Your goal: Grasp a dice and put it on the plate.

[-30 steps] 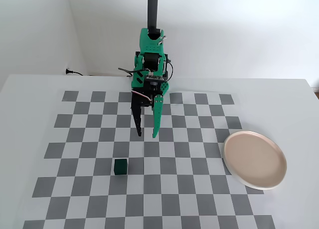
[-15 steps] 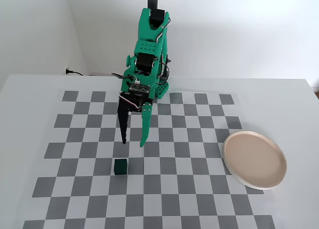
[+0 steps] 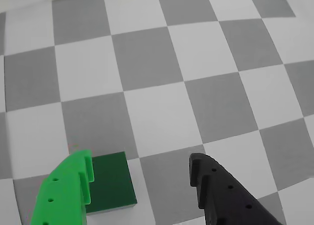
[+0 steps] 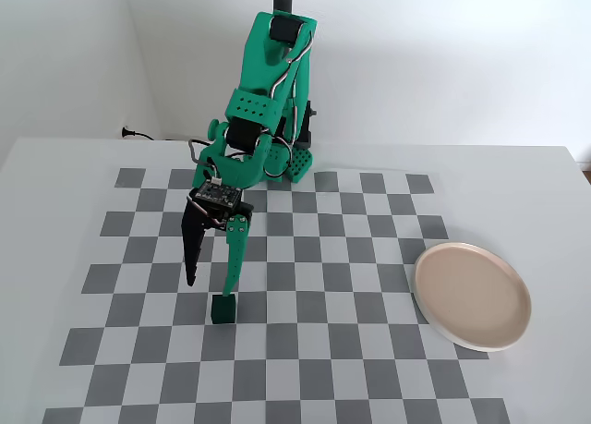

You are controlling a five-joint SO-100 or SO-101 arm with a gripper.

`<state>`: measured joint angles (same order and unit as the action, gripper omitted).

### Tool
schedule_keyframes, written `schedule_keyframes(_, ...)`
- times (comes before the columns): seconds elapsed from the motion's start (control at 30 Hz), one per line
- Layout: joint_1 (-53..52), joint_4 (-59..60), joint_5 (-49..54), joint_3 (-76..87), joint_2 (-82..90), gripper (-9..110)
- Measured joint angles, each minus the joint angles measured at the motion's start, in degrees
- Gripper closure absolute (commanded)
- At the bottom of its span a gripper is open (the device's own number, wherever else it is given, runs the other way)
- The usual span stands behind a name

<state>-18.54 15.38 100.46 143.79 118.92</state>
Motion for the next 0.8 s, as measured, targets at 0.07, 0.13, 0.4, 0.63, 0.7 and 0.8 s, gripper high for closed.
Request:
schedule_keyframes(0.07, 0.0, -1.1, 0.5, 0.0, -2.1, 85)
schedule_keyframes(0.13, 0.1, -1.7, 0.9, 0.0, -3.7, 84)
schedule_keyframes(0.4, 1.1, -4.0, 2.1, 0.0, -7.6, 83)
schedule_keyframes(0.63, 2.5, -4.5, 2.1, -0.2, -9.1, 81)
schedule_keyframes(0.7, 2.6, -5.2, 2.1, -0.2, -10.2, 81)
schedule_keyframes(0.8, 2.6, -6.3, 2.1, -0.2, -12.0, 81)
